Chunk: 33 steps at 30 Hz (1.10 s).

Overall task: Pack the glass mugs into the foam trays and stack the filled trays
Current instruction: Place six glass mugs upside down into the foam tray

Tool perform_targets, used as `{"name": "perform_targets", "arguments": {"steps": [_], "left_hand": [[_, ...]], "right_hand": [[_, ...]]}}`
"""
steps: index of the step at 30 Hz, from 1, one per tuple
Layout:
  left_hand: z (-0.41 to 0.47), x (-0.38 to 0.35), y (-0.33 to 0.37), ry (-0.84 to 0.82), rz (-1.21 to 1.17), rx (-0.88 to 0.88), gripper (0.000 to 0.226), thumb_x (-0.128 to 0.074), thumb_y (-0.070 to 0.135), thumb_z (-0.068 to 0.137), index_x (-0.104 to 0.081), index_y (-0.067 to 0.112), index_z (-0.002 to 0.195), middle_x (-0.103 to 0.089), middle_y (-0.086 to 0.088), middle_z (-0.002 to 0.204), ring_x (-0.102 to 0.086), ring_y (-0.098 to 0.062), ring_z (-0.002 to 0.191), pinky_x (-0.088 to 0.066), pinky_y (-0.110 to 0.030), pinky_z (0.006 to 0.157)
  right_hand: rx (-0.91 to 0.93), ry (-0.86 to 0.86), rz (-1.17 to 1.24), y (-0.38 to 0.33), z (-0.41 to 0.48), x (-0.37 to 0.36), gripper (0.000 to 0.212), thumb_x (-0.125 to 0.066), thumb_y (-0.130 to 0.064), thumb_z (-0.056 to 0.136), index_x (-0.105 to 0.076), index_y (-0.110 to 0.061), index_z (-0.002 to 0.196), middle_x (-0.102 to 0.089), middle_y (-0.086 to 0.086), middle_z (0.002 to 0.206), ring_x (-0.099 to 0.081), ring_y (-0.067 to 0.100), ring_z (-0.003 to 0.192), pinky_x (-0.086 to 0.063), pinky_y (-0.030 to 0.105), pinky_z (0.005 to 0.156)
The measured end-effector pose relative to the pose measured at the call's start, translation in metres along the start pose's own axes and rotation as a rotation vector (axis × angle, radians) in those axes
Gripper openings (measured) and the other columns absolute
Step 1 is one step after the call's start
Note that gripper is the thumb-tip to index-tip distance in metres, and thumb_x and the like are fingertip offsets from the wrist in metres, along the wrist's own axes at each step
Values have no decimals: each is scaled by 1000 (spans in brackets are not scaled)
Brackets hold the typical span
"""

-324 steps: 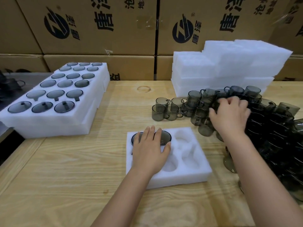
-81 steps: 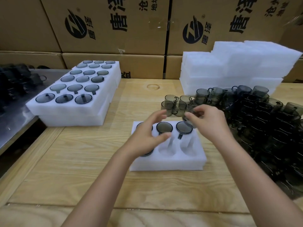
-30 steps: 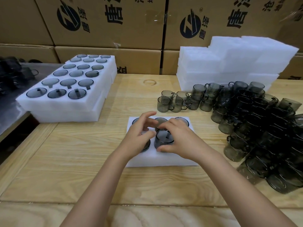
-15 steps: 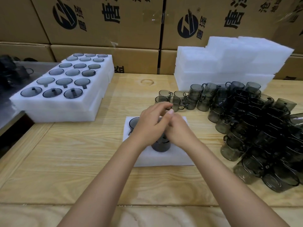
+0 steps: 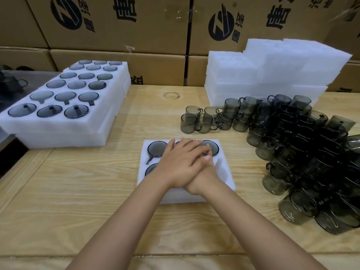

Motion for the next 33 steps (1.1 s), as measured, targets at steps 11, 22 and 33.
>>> {"name": "perform_targets", "arguments": {"steps": [11,22,33], "left_hand": [[-50,24,8,513,103,160,47,-35,35,92,-66,7,114,-68,-8,112,-64,-26,99,-50,-39,81],[-31,18,-9,377,186,251,41,-36,32,83,-68,8,85,-69,-5,84,-63,-29,84,-49,-39,73],[-35,20,-7,452,145,208,39,-38,31,81,-69,8,85,-70,-3,85,-64,-27,84,-49,-37,74]], "right_hand": [[-123,468,602,39,-31,43,31,-42,-16,95,-59,-8,121,-55,8,129,-45,26,125,-30,40,106],[-1013,296,-15,221,-134,36,28,-59,-18,87,-58,0,109,-45,23,122,-29,36,110,-24,44,90],[-909,263,-39,218,-120,45,19,-56,-1,79,-64,-8,95,-61,12,96,-44,32,99,-25,39,84]]}}
Point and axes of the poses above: each hand's wrist, its own z-axis towards the middle knuckle, its own x-axis out of the back of the hand, y = z × x, the point moved 9 cm from there along z, towards the middle knuckle
